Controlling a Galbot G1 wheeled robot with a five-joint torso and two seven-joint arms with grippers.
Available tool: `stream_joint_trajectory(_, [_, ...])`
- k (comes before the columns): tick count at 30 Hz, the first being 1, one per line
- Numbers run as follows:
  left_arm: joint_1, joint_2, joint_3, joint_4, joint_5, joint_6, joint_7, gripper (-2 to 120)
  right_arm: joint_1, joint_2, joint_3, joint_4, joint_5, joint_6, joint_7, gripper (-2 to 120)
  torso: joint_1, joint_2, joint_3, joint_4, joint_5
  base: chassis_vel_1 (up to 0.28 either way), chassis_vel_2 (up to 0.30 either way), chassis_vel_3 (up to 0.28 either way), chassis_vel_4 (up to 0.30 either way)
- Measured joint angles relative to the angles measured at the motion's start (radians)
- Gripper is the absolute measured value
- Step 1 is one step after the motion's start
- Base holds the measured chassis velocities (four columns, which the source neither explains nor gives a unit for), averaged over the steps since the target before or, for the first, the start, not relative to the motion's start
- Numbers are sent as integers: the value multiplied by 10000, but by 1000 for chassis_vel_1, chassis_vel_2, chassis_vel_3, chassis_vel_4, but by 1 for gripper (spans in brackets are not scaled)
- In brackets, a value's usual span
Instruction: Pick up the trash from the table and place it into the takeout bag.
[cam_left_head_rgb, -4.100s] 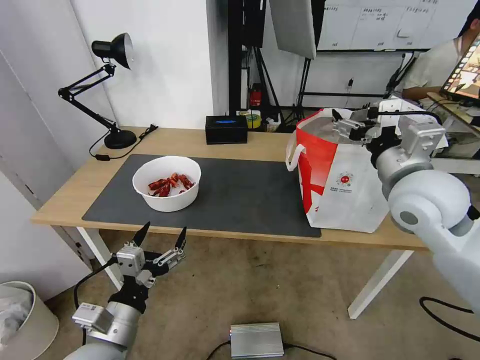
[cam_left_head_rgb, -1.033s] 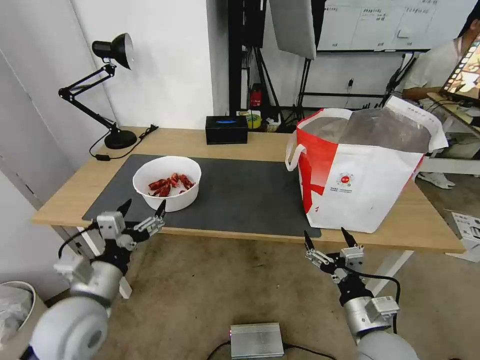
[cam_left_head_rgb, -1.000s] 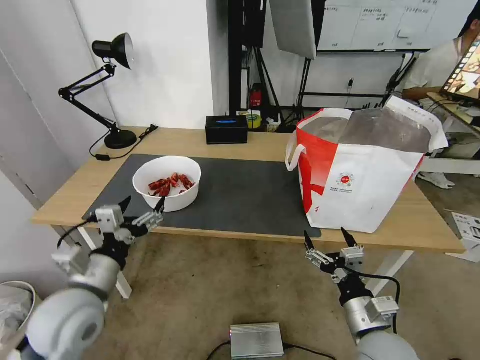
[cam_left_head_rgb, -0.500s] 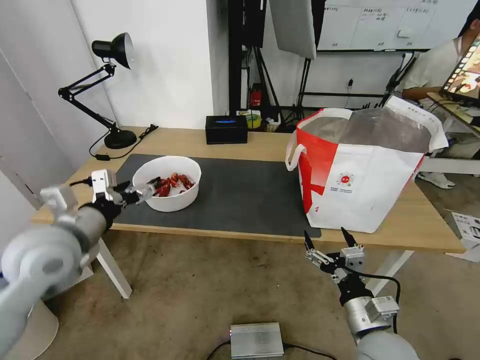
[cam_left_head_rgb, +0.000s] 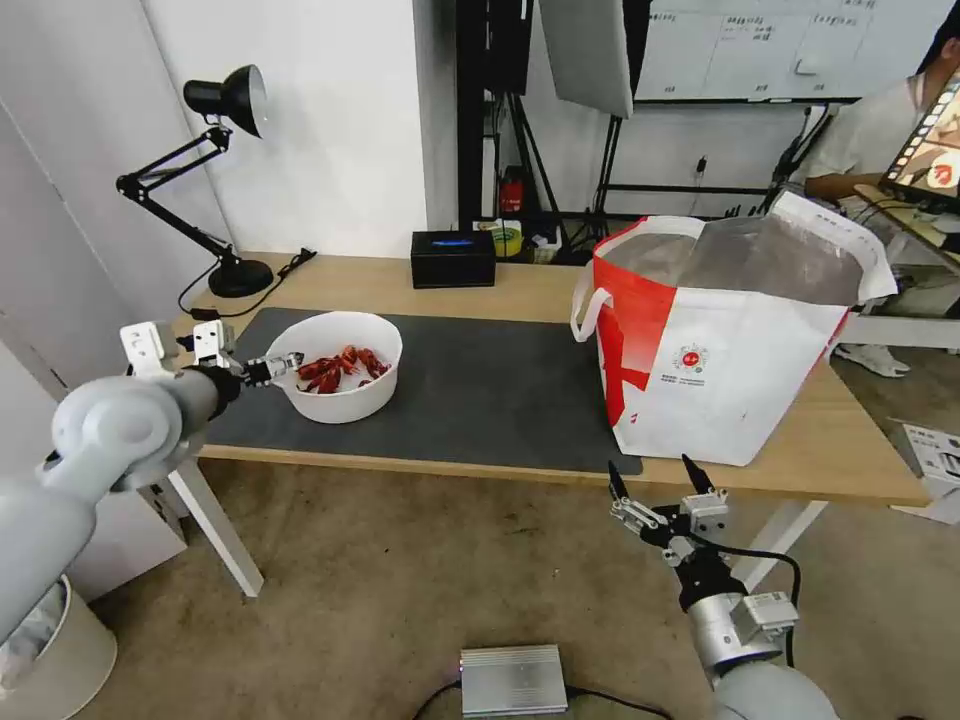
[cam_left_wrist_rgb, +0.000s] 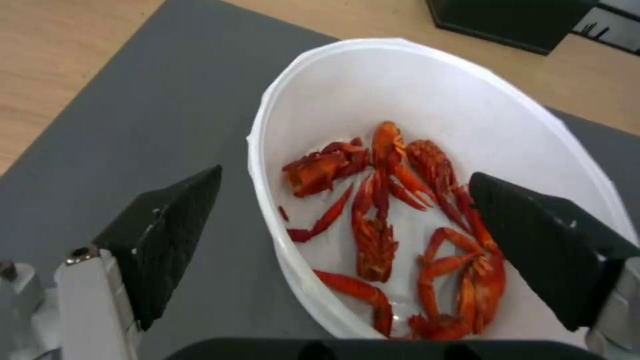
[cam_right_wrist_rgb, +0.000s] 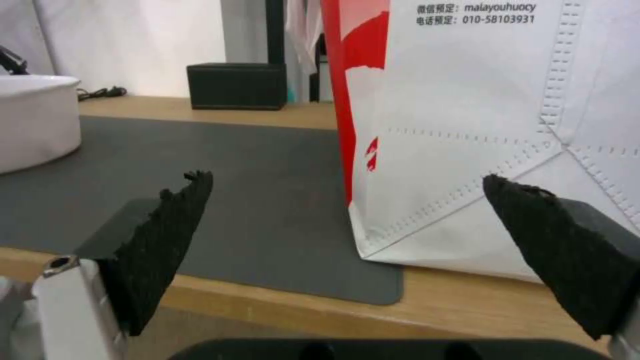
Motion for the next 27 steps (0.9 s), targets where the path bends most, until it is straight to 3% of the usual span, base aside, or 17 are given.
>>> stream_joint_trajectory(15, [-1418,-471,1377,1086,-91,694,-1092,100,0,0,0,-1,0,0,1,100,0,0,-1,1,-2,0,0,0,0])
stream_joint_trajectory(27, [-2442,-801,2051,1711,-1223,1637,-2138,100,-1,0,0,-1,0,0,0,100,0,1,-1,1,-2,0,0,0,0])
